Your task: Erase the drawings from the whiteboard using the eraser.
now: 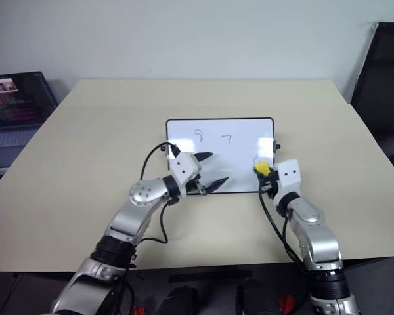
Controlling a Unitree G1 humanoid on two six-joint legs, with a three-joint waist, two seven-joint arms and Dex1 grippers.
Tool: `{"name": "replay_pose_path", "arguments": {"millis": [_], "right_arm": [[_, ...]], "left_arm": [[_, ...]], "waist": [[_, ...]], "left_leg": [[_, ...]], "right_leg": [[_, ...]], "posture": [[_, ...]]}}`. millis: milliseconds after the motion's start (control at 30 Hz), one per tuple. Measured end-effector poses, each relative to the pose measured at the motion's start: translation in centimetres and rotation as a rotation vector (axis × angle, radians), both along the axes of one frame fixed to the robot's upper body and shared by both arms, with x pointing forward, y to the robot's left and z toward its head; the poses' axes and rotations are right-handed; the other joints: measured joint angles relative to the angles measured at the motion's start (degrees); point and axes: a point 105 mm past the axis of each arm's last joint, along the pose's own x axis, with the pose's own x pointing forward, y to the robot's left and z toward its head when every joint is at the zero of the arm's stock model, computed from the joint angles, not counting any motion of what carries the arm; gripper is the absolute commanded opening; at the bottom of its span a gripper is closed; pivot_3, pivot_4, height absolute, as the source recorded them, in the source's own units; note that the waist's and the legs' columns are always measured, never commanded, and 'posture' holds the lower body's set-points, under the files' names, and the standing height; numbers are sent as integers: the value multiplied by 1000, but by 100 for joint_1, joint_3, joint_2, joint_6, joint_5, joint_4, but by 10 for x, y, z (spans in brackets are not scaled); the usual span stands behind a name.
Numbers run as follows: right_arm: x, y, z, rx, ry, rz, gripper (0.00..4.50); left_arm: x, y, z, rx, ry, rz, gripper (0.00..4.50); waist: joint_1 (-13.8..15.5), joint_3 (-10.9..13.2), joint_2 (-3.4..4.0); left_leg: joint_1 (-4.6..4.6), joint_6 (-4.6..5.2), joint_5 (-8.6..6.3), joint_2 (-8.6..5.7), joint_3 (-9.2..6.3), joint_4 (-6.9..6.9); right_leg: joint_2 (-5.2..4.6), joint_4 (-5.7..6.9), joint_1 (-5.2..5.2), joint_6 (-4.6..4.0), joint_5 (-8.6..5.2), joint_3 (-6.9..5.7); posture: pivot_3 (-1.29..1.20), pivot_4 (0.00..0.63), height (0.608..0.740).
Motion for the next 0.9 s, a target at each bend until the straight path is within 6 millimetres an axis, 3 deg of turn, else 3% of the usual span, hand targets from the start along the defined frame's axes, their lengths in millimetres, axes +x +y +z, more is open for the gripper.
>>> {"name": "replay_pose_path", "arguments": {"millis": [167, 567, 767, 900], "right_arm": [[0, 0, 1, 0, -1, 5, 1174], [37, 17, 33, -9, -160, 27, 1174], [35, 17, 28, -45, -144, 29, 1174], [21, 14, 16, -85, -108, 44, 1174]], "left_arm": [[0, 1, -1, 0, 3, 2, 4500], [-2, -2, -2, -5, 6, -5, 4500], [-2, -2, -1, -3, 0, -6, 4500], [-2, 0, -1, 1, 2, -1, 4500]], "waist": [[-4, 0, 0], [-11, 1, 0], [-6, 0, 0], [6, 0, -1]], "left_leg": [[-2, 0, 0, 0, 2, -1], [-9, 5, 4, 0, 9, -5], [-3, 6, 4, 1, 7, -2], [-6, 6, 4, 0, 7, -3]], "right_leg": [[0, -5, 0, 1, 1, 2], [1, -13, -7, 5, 9, 5], [1, -5, -4, 5, 9, 4], [0, -11, -4, 5, 9, 4]], "posture": [[0, 150, 740], [0, 150, 740], [0, 150, 740], [0, 150, 740]]}}
